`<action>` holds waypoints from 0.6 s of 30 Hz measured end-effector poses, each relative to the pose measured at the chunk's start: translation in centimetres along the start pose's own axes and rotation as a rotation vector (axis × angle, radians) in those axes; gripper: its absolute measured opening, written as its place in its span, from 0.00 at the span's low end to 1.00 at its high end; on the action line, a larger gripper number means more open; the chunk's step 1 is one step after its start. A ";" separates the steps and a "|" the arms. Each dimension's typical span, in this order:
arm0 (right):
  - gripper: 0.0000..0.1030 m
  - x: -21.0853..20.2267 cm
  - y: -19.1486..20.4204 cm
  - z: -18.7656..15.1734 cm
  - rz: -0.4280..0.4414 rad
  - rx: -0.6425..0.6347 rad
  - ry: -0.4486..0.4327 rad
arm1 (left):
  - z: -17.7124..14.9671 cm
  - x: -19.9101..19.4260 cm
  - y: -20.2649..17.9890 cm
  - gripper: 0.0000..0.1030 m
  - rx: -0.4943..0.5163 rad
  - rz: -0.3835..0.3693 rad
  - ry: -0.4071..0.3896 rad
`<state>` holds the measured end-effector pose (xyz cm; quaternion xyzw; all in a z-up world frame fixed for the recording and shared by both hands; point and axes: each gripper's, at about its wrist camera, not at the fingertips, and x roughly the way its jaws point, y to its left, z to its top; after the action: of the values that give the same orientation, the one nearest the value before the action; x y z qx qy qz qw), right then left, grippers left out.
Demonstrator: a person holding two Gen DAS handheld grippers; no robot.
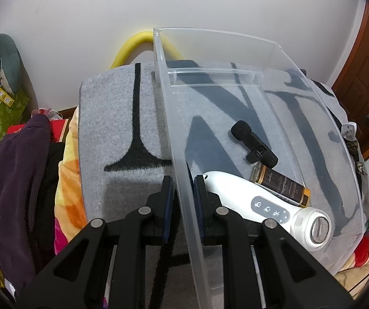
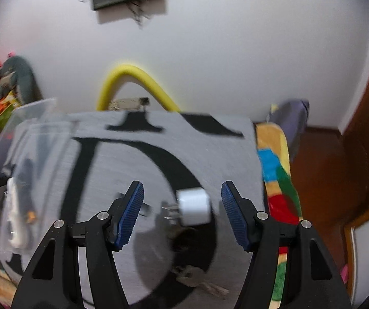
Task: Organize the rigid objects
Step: 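Grasp the white plug adapter on the blanket with the right gripper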
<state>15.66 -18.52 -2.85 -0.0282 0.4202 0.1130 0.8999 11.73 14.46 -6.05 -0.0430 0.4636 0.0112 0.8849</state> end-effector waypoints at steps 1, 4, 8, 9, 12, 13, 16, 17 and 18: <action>0.57 0.7 -0.6 -0.3 0.006 0.013 0.020 | 0.0 0.0 0.0 0.15 0.002 0.001 0.000; 0.55 2.4 -1.5 -1.0 0.015 0.027 0.060 | 0.0 0.0 -0.1 0.15 0.003 0.003 0.002; 0.30 3.3 -1.9 -1.4 0.090 0.057 0.070 | 0.0 0.1 -0.1 0.15 0.004 0.006 0.005; 0.30 3.3 -1.9 -1.3 0.090 0.063 0.066 | -0.1 0.1 -0.1 0.15 0.006 0.008 0.005; 0.29 3.3 -1.2 -1.2 0.072 0.043 0.050 | -0.1 0.1 -0.1 0.15 0.006 0.005 0.005; 0.29 3.1 -1.0 -1.3 0.066 0.033 0.046 | -0.1 0.1 -0.2 0.15 0.008 0.006 0.004; 0.29 2.7 -0.4 -1.2 0.047 0.013 0.031 | -0.1 0.0 -0.1 0.15 0.007 0.003 0.003; 0.29 2.5 -0.2 -1.1 0.048 0.010 0.025 | -0.1 0.0 -0.1 0.15 0.006 0.003 0.003; 0.29 2.1 0.2 -0.8 0.054 0.005 0.013 | -0.1 0.0 -0.1 0.15 0.006 0.002 0.002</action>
<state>16.28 -18.09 -4.97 -0.0152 0.4269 0.1360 0.8939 11.64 14.36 -6.15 -0.0401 0.4646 0.0106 0.8845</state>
